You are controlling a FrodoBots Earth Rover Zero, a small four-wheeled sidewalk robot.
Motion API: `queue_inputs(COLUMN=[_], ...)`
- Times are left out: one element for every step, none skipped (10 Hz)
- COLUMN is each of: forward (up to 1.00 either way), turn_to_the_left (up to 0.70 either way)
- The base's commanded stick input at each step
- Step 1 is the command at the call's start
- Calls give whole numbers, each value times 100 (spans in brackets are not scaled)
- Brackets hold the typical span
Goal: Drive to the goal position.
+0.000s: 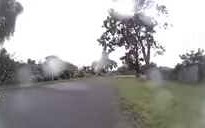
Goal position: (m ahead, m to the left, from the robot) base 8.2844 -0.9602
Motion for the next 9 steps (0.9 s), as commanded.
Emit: queue_inputs(forward=[85, 85, 85, 85, 85, 85, 85, 85, 85], turn_to_the_left=[0, 0, 0, 0, 0, 0, 0, 0, 0])
